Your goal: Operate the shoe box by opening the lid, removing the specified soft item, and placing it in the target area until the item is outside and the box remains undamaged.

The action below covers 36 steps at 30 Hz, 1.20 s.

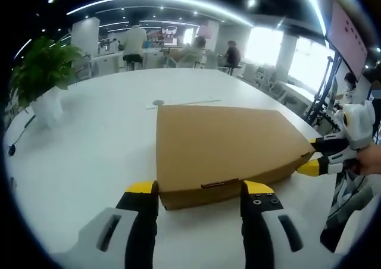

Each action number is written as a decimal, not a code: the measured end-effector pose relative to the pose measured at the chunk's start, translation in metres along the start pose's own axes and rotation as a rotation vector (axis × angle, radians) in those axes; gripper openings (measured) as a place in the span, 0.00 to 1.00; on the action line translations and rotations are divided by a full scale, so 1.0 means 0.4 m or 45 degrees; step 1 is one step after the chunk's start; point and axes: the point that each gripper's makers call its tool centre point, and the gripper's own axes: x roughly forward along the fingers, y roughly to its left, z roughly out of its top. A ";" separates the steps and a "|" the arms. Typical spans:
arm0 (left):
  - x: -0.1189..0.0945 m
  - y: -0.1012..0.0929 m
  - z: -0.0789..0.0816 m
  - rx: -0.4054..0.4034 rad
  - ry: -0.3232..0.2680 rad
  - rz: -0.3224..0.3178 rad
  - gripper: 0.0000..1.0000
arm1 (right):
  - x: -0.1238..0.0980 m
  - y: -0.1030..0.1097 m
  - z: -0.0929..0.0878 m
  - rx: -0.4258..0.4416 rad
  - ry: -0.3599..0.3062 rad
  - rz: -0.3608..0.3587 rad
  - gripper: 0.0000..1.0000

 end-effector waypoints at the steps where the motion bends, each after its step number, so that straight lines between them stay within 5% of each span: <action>1: -0.004 0.001 -0.003 0.000 0.004 -0.001 0.54 | 0.000 0.004 0.001 -0.014 0.008 0.002 0.47; 8: -0.013 0.026 -0.033 -0.049 0.054 0.032 0.40 | -0.003 0.001 0.000 -0.044 0.024 0.015 0.46; 17: 0.002 0.036 -0.019 0.154 0.061 -0.018 0.39 | -0.001 0.000 -0.001 -0.050 0.025 0.016 0.45; 20: 0.009 0.037 -0.009 0.232 0.045 -0.049 0.41 | -0.001 0.002 -0.001 -0.041 0.021 0.017 0.44; 29: 0.020 0.014 0.038 0.245 -0.036 -0.192 0.57 | -0.001 0.005 0.000 -0.024 0.017 0.001 0.45; 36: 0.048 0.000 0.043 0.286 -0.013 -0.237 0.71 | -0.005 0.006 0.011 -0.107 0.000 -0.033 0.47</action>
